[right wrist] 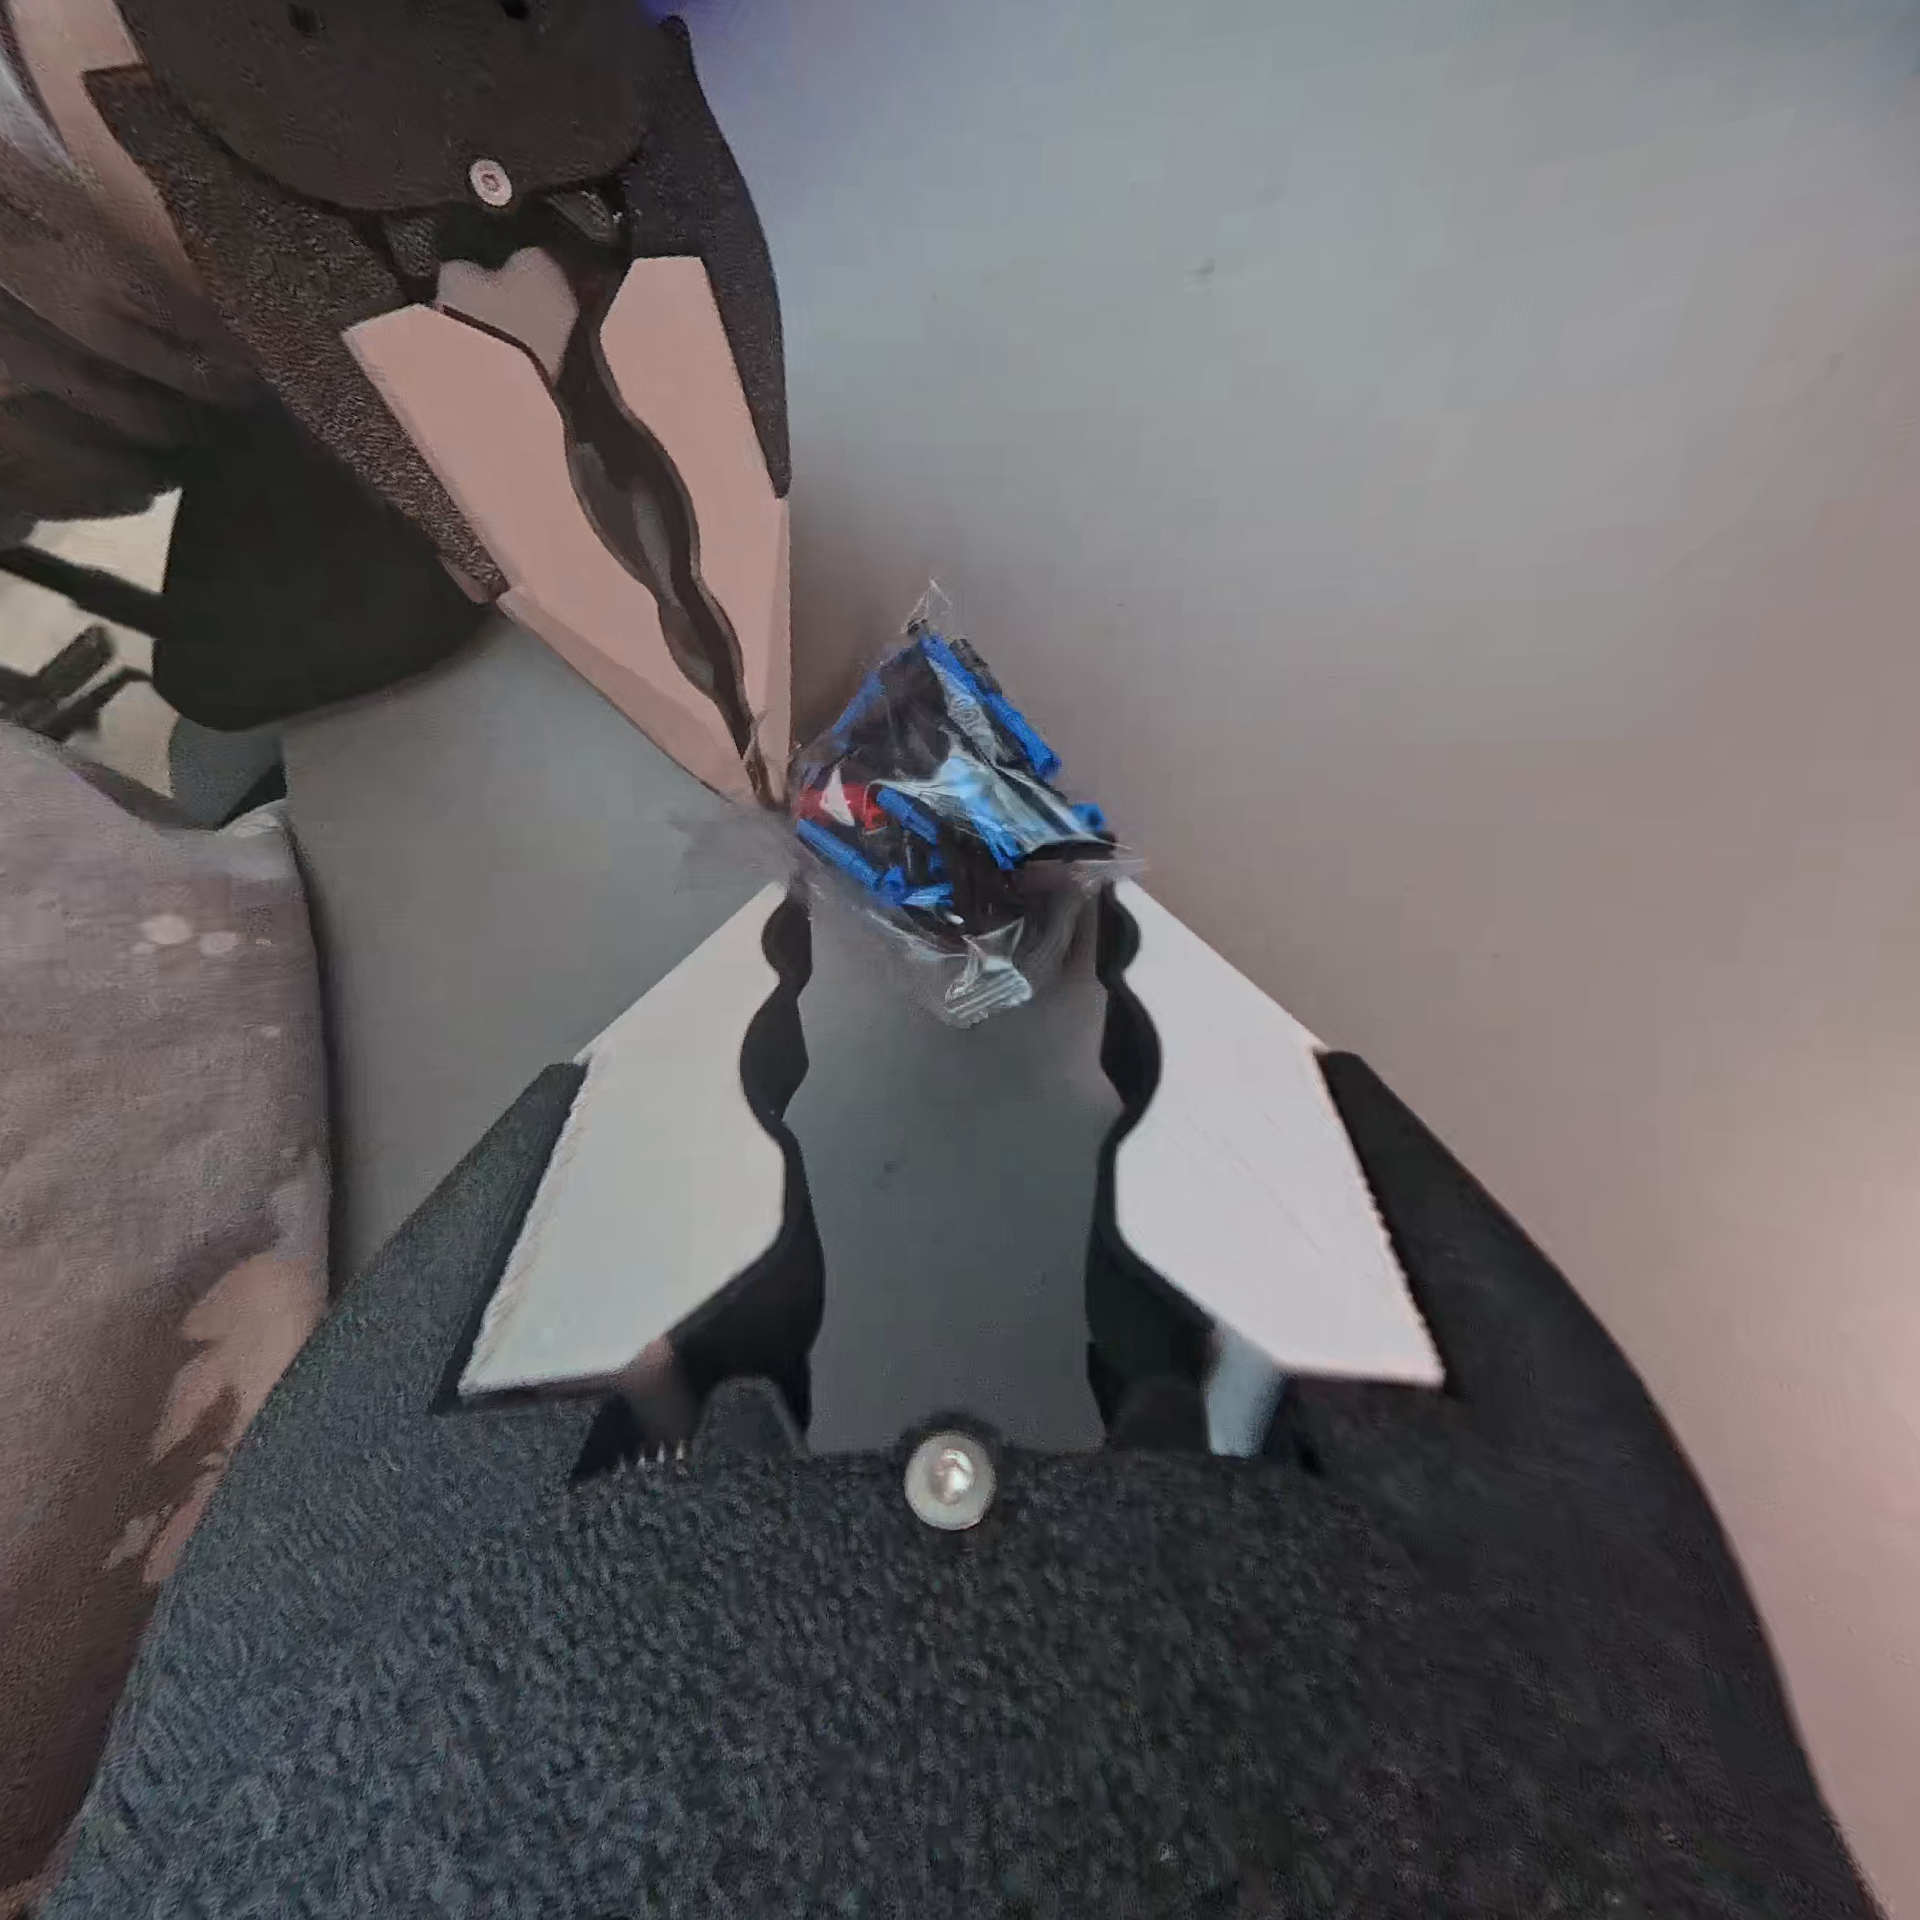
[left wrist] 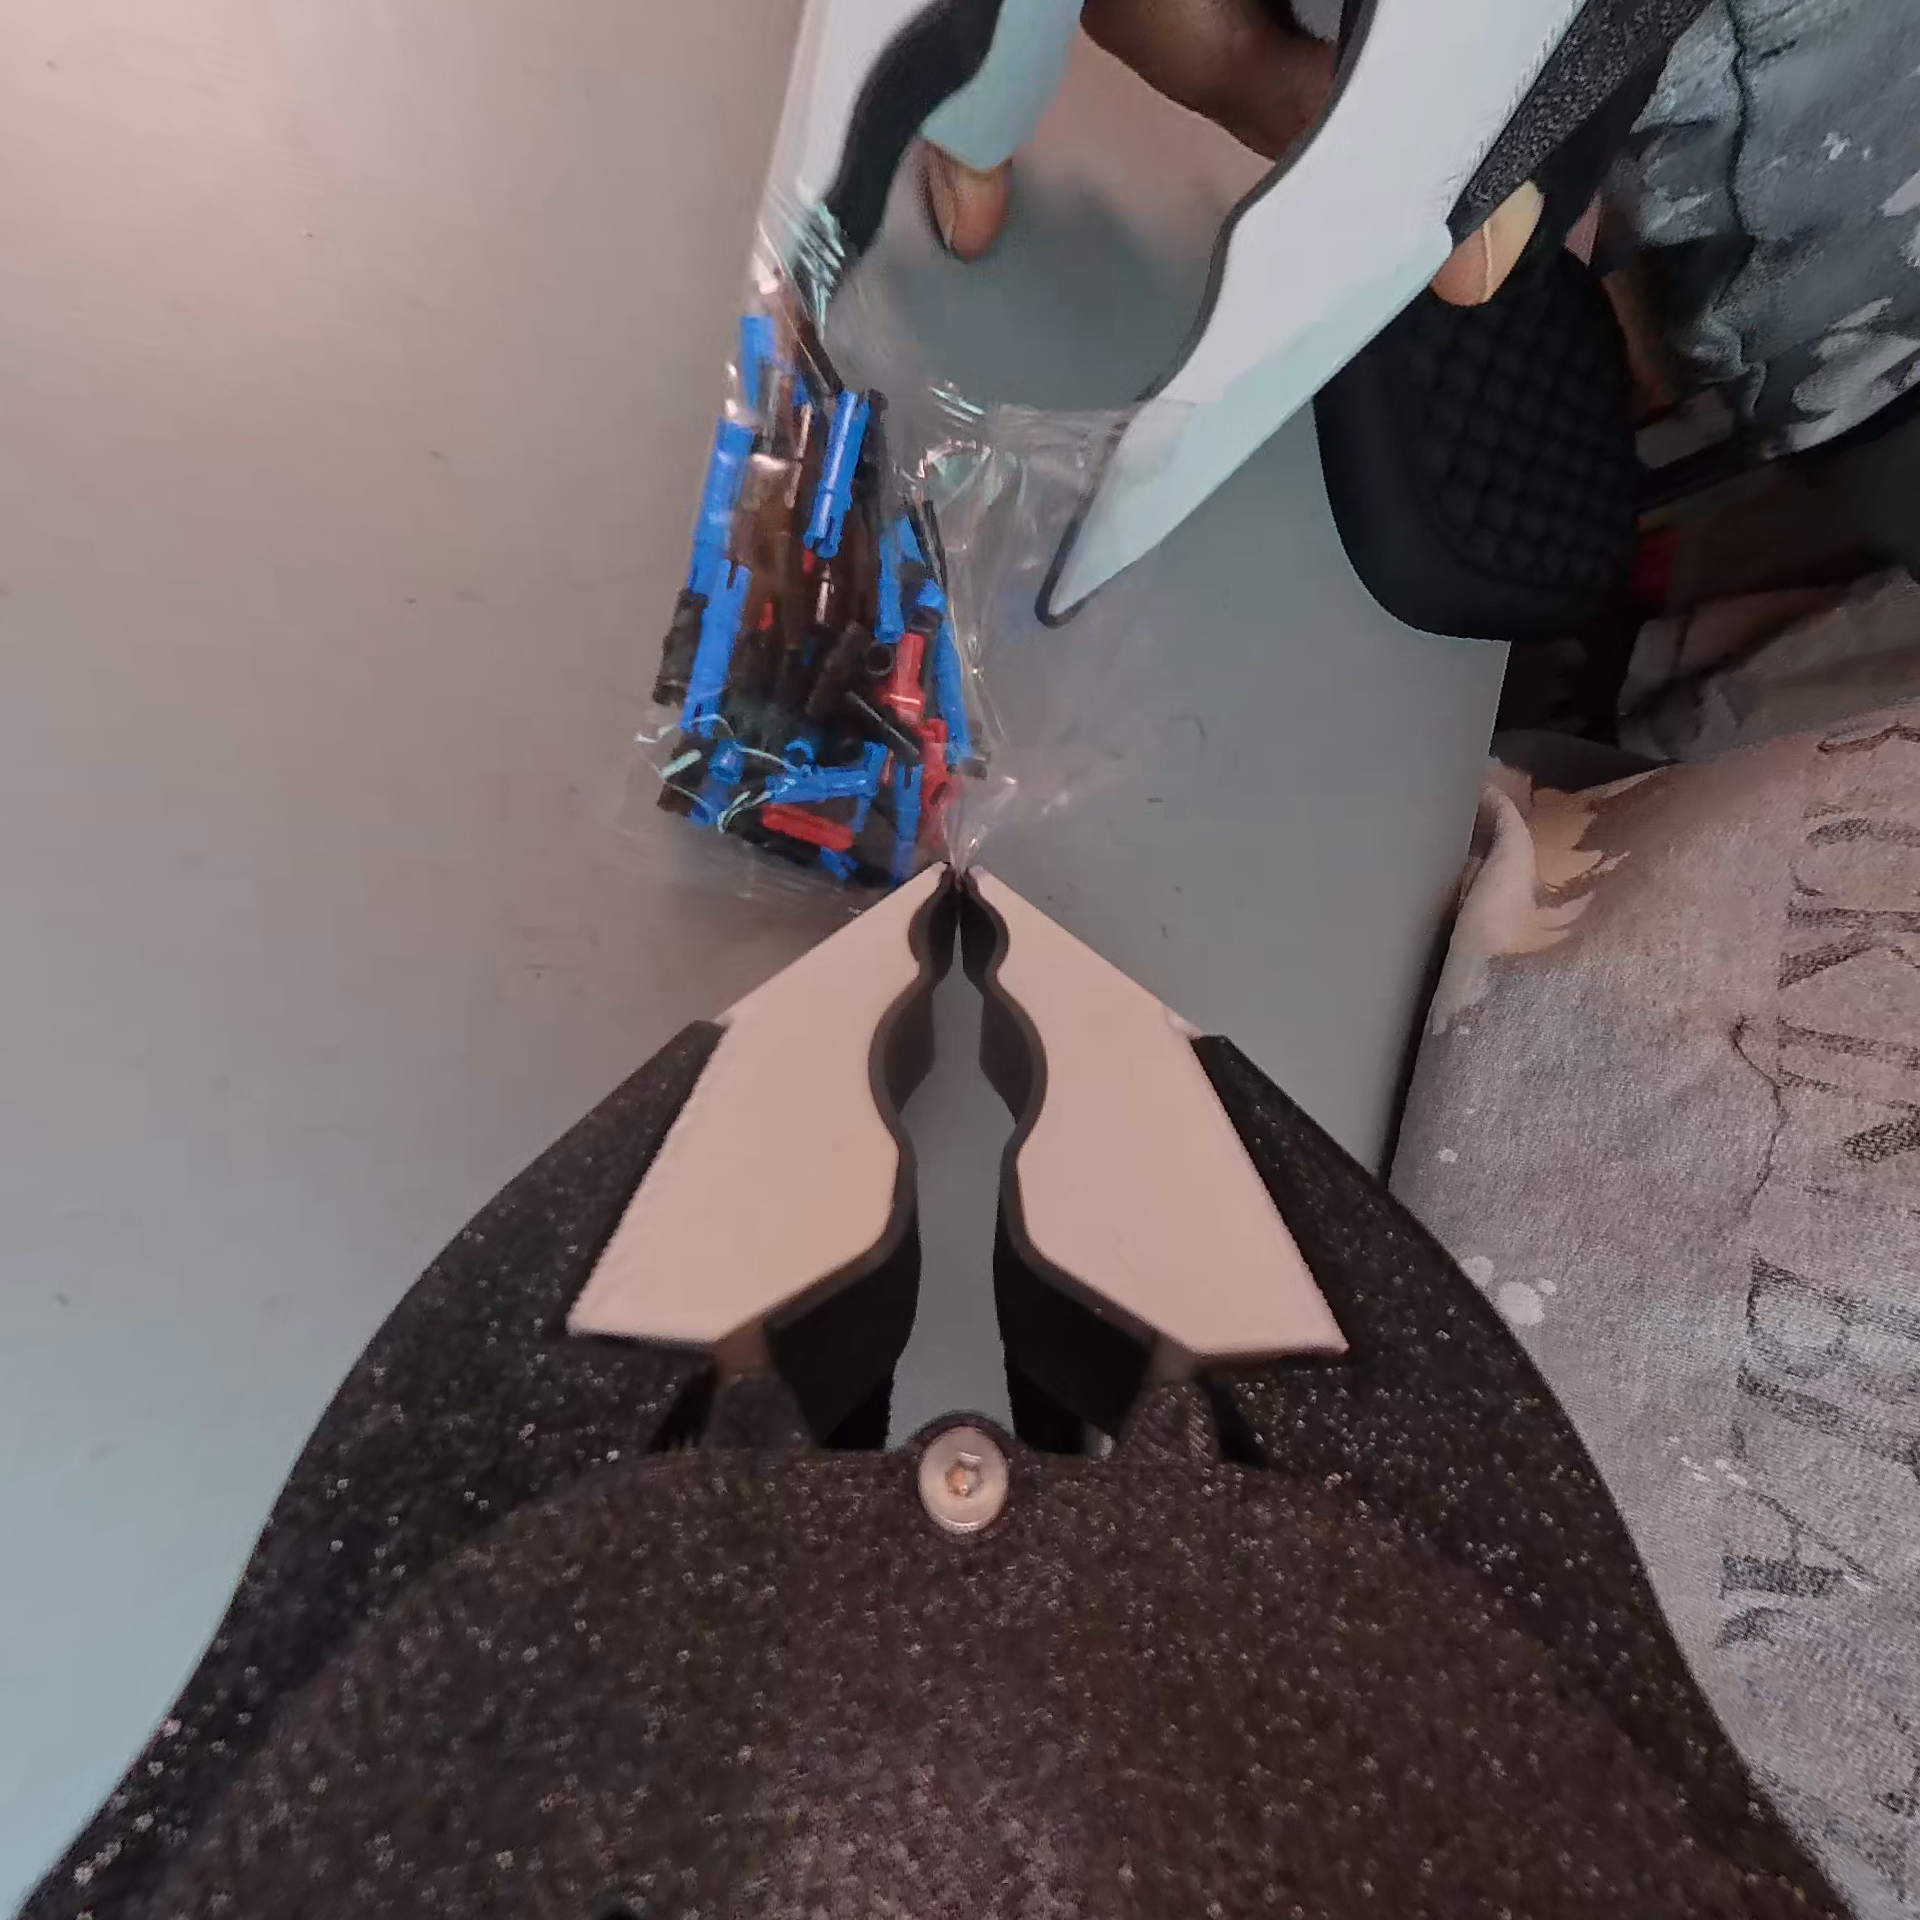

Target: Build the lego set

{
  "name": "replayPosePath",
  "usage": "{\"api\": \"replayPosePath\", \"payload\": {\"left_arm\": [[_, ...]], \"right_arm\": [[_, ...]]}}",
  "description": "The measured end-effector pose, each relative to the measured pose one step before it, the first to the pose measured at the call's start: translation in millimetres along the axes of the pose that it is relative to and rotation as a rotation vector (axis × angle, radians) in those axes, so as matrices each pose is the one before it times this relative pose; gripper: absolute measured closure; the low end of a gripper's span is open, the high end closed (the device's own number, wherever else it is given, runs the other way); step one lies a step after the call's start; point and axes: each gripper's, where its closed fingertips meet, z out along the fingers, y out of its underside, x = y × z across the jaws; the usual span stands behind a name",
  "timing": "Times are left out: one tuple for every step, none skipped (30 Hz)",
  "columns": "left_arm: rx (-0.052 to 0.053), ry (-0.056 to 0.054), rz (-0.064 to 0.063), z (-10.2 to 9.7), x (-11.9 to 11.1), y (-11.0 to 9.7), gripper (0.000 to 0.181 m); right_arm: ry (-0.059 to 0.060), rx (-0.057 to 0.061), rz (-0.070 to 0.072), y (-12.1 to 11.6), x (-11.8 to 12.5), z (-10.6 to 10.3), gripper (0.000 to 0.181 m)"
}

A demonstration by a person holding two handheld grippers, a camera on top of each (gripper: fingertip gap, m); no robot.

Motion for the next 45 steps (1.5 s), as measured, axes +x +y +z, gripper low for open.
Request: {"api": "replayPosePath", "payload": {"left_arm": [[-0.0026,-0.0001,0.0034,0.01,0.28,0.68,0.181],[0.0028,-0.0006,0.0006,-0.48,-0.04,0.27,0.181],[0.0043,-0.0030,-0.0014,-1.18,-0.74,0.43,0.181],[0.0144,-0.0082,-0.0014,-2.44,-1.98,-0.23,0.181],[0.0253,-0.0085,-0.0070,-3.91,-2.95,-1.38,0.181],[0.0340,0.0128,-0.0184,-5.09,-0.56,-2.30,0.181],[0.0410,0.0215,-0.0245,-5.26,0.53,-3.30,0.181],[0.0343,0.0117,-0.0188,-4.59,-0.50,-2.61,0.181],[0.0276,0.0183,-0.0098,-3.83,1.34,-2.34,0.181],[0.0233,0.0234,0.0044,-3.57,3.29,-2.74,0.181],[0.0235,0.0138,0.0254,-3.44,3.03,-3.31,0.180],[0.0237,-0.0013,0.0430,-3.58,1.56,-3.45,0.177],[0.0208,-0.0078,0.0437,-3.72,0.51,-3.18,0.167],[0.0187,0.0009,0.0406,-3.83,1.88,-2.74,0.155],[0.0151,0.0029,0.0369,-3.05,2.65,-2.02,0.141],[0.0105,0.0042,0.0375,-1.26,3.94,-1.07,0.124],[0.0079,-0.0080,0.0323,0.78,2.84,-0.83,0.109],[0.0050,0.0014,0.0233,2.93,3.92,-0.71,0.096],[0.0113,0.0119,0.0069,4.89,4.46,-2.30,0.084],[0.0120,0.0039,-0.0052,5.51,1.44,-3.24,0.075],[0.0114,0.0022,-0.0076,4.86,-0.23,-4.01,0.075],[0.0176,0.0110,-0.0092,2.85,0.16,-5.22,0.083],[0.0140,0.0308,-0.0032,0.66,3.02,-4.73,0.106],[0.0156,0.0297,0.0033,-1.19,3.47,-4.93,0.133],[0.0097,-0.0009,0.0074,-2.17,-0.86,-3.62,0.148],[0.0134,0.0117,-0.0021,-1.77,1.41,-3.56,0.154],[0.0249,0.0256,-0.0153,-0.69,3.82,-4.07,0.155],[0.0156,0.0185,-0.0270,0.75,2.28,-2.13,0.157],[0.0093,0.0120,-0.0163,0.98,1.05,-0.48,0.158],[0.0128,0.0014,-0.0061,0.03,-0.61,-0.86,0.159],[0.0104,0.0079,-0.0039,-0.84,0.66,-1.10,0.160],[0.0082,0.0039,0.0037,-1.71,0.87,-1.46,0.160],[0.0080,-0.0052,0.0142,-1.89,0.65,-2.19,0.162],[0.0067,-0.0026,0.0231,-1.11,2.21,-2.21,0.162],[-0.0032,-0.0077,0.0257,0.41,1.98,-0.83,0.162],[-0.0091,-0.0120,0.0324,1.79,1.39,0.13,0.162],[-0.0071,-0.0040,0.0380,1.63,2.55,0.20,0.162],[0.0016,0.0115,0.0332,0.17,4.86,-1.18,0.163],[0.0104,-0.0156,0.0346,-1.29,0.65,-2.69,0.163],[0.0041,-0.0180,0.0296,-1.31,-0.52,-1.80,0.163],[0.0020,-0.0094,0.0150,-1.23,-0.06,-1.39,0.162],[0.0099,-0.0137,0.0043,-1.38,-1.53,-2.04,0.161],[0.0262,-0.0254,-0.0066,-2.49,-3.86,-4.27,0.157],[0.0384,-0.0286,-0.0169,-5.44,-6.00,-6.52,0.149],[0.0444,-0.0392,-0.0215,-7.91,-9.06,-8.45,0.136]], "right_arm": [[-0.0548,-0.0136,-0.0074,-0.28,-5.68,2.92,0.140],[-0.0120,0.0008,-0.0044,-1.76,1.17,2.40,0.153],[-0.0139,0.0114,-0.0214,-2.39,0.48,1.13,0.165],[-0.0239,0.0289,-0.0409,-3.47,-1.95,-1.11,0.174],[-0.0155,0.0266,-0.0374,-2.13,-1.82,-1.80,0.176],[-0.0033,0.0200,-0.0393,-0.39,-1.25,-1.87,0.176],[0.0042,0.0265,-0.0367,-0.94,-1.29,-2.15,0.176],[-0.0109,0.0212,-0.0249,-0.90,-3.92,-2.08,0.177],[-0.0029,0.0201,-0.0294,-2.14,-3.73,-2.13,0.177],[0.0051,0.0207,-0.0307,-3.14,-2.69,-2.13,0.177],[0.0058,0.0213,-0.0211,-3.95,-1.69,-2.25,0.177],[0.0010,0.0166,-0.0094,-3.26,-1.30,-2.52,0.177],[-0.0072,0.0110,-0.0030,-2.00,-1.85,-2.68,0.177],[-0.0062,0.0071,0.0052,-0.78,-1.41,-2.32,0.177],[-0.0086,0.0123,0.0135,-1.11,-1.32,-1.99,0.177],[-0.0082,0.0163,0.0220,-1.51,-1.14,-1.46,0.177],[-0.0151,0.0211,0.0191,-2.29,-2.24,-1.15,0.177],[-0.0147,0.0257,0.0154,-3.58,-2.75,-0.78,0.177],[-0.0125,0.0184,0.0060,-3.33,-2.80,-0.01,0.177],[-0.0084,0.0064,-0.0071,-2.23,-2.75,1.20,0.177],[-0.0016,-0.0046,-0.0184,-1.24,-2.14,2.11,0.177],[-0.0032,-0.0054,-0.0209,-1.33,-2.50,2.44,0.177],[-0.0048,-0.0004,-0.0154,-2.10,-2.44,1.91,0.177],[-0.0076,-0.0031,-0.0143,-1.00,-2.52,0.90,0.177],[-0.0019,0.0088,-0.0112,-1.93,-1.62,-0.90,0.177],[0.0031,0.0161,-0.0051,-2.46,-0.12,-2.21,0.177],[-0.0140,0.0216,0.0019,-2.89,-2.53,-2.45,0.177],[-0.0139,0.0148,0.0082,-1.61,-2.22,-1.80,0.177],[-0.0099,0.0083,0.0167,-0.26,-1.01,-1.17,0.177],[-0.0001,0.0164,0.0219,-1.11,0.83,-0.75,0.176],[-0.0020,0.0260,0.0186,-2.31,-0.04,-0.35,0.175],[0.0043,0.0242,0.0174,-2.60,0.06,0.10,0.164],[0.0051,0.0101,0.0163,-1.56,-0.33,1.21,0.142],[0.0066,0.0094,0.0116,-2.50,-0.53,2.26,0.125],[-0.0061,0.0124,-0.0003,-3.29,-2.94,2.88,0.124],[-0.0137,0.0082,-0.0040,-3.24,-4.38,3.51,0.128],[-0.0028,0.0012,-0.0118,-2.75,-2.41,3.22,0.142],[0.0123,0.0102,-0.0233,-3.84,0.72,0.70,0.156],[-0.0106,0.0047,-0.0039,-3.07,-0.65,-0.56,0.159],[-0.0075,-0.0009,0.0068,-2.20,0.08,0.17,0.161],[0.0000,-0.0067,-0.0094,-1.33,-0.40,0.58,0.161],[0.0144,-0.0161,-0.0202,-2.15,0.98,-0.04,0.162],[0.0221,-0.0267,-0.0308,-4.22,2.50,-2.52,0.166],[0.0338,-0.0281,-0.0425,-8.18,5.20,-6.11,0.169],[0.0468,-0.0249,-0.0461,-12.89,9.11,-9.22,0.170]]}}
